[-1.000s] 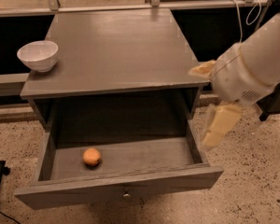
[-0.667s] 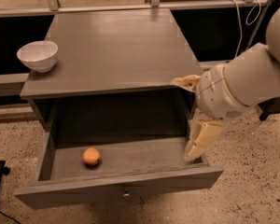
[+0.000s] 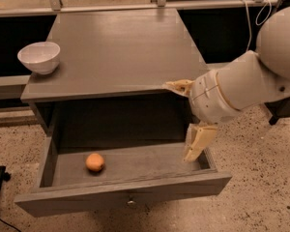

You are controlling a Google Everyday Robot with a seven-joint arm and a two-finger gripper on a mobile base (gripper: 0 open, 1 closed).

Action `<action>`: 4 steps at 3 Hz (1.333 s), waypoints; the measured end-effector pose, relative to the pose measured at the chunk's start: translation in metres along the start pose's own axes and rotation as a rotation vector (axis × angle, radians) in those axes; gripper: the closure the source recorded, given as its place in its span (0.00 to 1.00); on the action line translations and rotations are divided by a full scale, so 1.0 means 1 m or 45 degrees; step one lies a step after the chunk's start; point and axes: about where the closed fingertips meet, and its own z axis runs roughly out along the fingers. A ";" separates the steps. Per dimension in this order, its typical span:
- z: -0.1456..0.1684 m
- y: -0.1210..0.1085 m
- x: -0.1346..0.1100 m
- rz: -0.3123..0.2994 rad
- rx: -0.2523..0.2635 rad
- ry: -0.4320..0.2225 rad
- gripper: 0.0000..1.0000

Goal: Pick orange from top drawer and place on counter

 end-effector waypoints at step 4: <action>0.183 -0.026 0.000 -0.024 -0.065 -0.195 0.00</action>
Offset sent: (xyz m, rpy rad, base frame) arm 0.0788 0.1081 -0.1322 0.1251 -0.0362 0.0532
